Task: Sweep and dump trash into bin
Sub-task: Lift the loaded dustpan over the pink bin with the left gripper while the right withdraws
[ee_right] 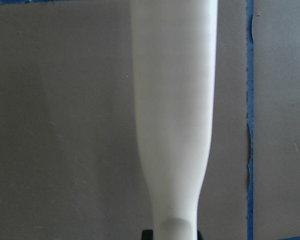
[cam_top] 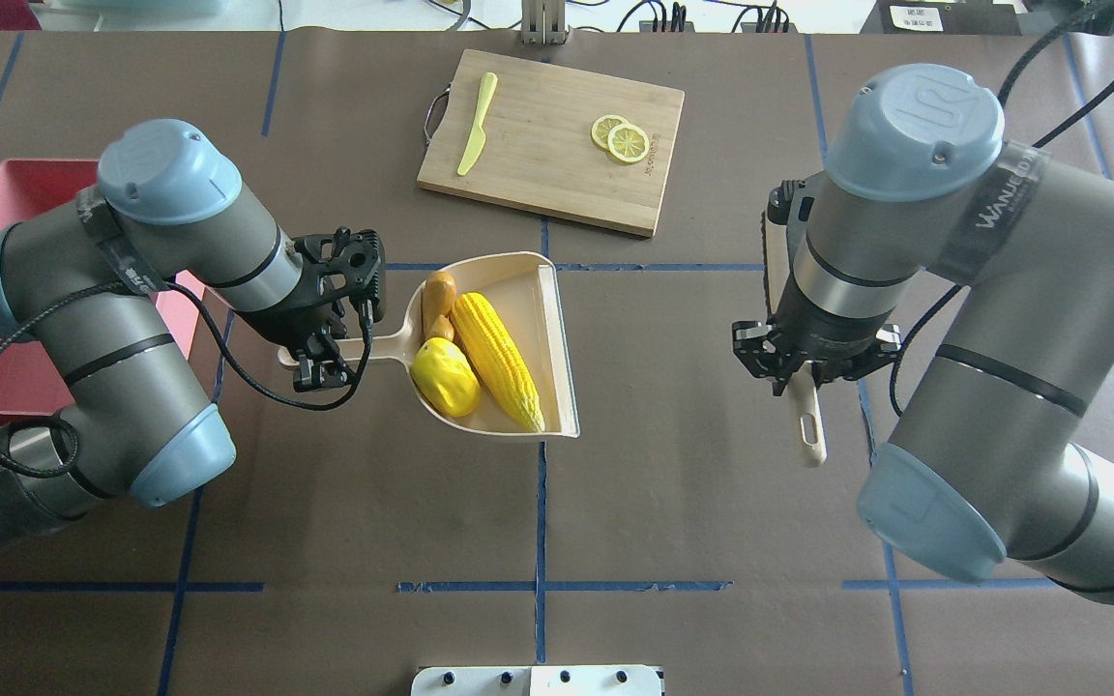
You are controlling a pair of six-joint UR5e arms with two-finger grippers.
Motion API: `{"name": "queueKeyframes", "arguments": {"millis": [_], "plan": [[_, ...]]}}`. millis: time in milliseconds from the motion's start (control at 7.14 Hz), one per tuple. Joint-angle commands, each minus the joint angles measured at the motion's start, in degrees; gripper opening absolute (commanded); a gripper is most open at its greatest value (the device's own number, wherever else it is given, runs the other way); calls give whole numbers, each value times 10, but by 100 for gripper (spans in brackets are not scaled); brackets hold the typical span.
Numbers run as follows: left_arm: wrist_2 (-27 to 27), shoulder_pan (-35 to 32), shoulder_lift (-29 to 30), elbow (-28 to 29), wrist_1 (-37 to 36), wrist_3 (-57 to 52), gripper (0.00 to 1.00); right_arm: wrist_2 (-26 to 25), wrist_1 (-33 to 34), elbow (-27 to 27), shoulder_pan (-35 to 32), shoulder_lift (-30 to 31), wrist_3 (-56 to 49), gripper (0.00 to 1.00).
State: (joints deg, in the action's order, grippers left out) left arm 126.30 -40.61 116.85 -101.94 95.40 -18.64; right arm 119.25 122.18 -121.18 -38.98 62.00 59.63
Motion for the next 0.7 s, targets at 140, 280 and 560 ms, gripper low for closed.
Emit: {"name": "queueKeyframes", "arguments": {"millis": [140,280,560], "plan": [[78,-95,-22,-47,-4,-5,0,-6,0,-38,-14,77,-71,0],[112,-138,-37,-68,-6,-9,0,-6,0,-38,-26,90,-92,0],[149,-188,-67,-99,0,-15,0,-7,0,-35,-47,110,-132,0]]}}
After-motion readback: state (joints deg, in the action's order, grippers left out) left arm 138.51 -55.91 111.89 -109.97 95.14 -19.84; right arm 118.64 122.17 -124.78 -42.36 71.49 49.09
